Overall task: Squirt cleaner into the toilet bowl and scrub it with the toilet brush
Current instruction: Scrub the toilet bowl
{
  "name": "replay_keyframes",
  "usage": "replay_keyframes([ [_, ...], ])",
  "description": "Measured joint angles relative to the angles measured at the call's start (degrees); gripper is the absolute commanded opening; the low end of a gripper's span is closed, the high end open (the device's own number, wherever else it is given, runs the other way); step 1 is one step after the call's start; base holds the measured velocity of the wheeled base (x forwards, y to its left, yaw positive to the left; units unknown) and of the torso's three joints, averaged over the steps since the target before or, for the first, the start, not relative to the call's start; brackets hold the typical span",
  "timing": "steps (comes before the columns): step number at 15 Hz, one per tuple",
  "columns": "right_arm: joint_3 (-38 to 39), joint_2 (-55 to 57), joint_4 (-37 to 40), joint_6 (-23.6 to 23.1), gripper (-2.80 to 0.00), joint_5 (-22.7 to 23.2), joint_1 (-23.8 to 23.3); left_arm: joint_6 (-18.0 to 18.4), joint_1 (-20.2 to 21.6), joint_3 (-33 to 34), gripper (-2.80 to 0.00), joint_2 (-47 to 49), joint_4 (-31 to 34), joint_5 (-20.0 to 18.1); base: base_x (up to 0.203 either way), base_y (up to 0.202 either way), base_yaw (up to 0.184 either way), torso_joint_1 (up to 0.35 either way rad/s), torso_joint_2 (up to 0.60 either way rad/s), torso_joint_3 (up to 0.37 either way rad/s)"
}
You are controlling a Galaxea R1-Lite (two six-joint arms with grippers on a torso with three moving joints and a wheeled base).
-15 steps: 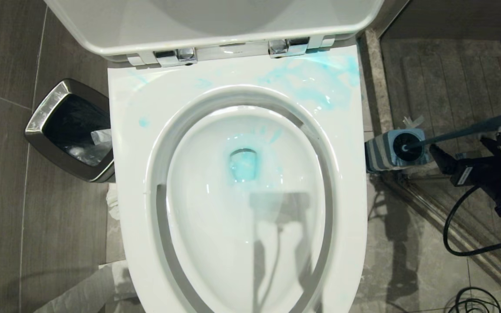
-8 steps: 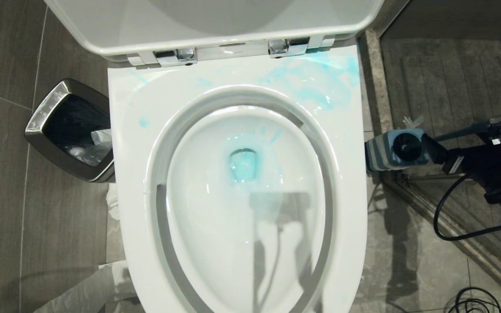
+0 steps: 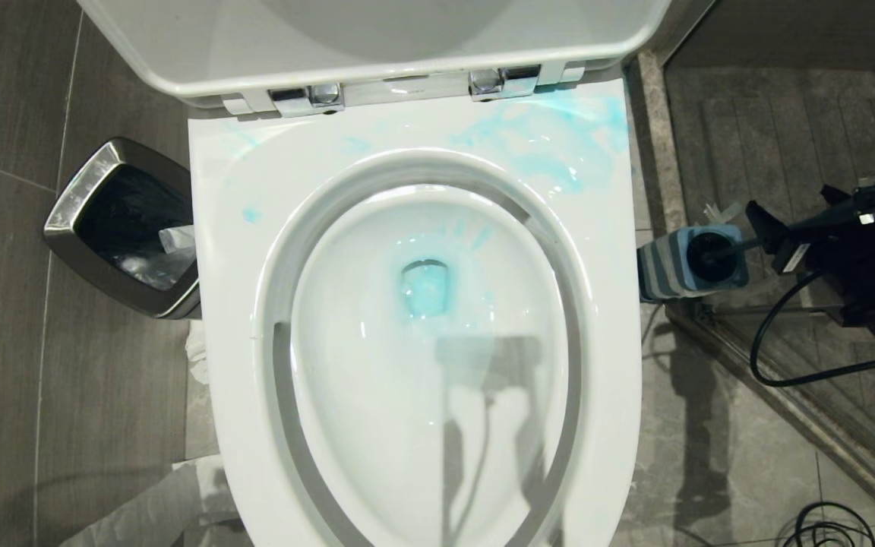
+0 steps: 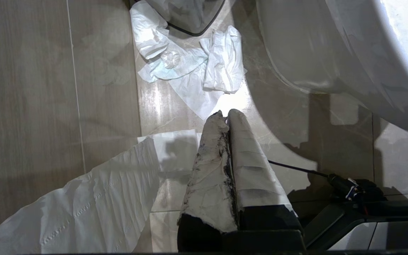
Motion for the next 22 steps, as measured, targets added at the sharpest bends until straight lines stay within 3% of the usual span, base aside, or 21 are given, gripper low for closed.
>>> replay_keyframes([
  [15, 3.2, -0.4, -2.2, -5.5, -2.8, 0.9, 0.0, 0.0, 0.0, 0.0, -2.8, 0.0, 0.0, 0.0, 0.0, 0.0, 0.0, 0.0, 0.0, 0.0],
  [22, 6.0, -8.6, 0.0, -6.3, -2.8, 0.7, 0.1, 0.0, 0.0, 0.0, -2.8, 0.0, 0.0, 0.0, 0.0, 0.0, 0.0, 0.0, 0.0, 0.0],
])
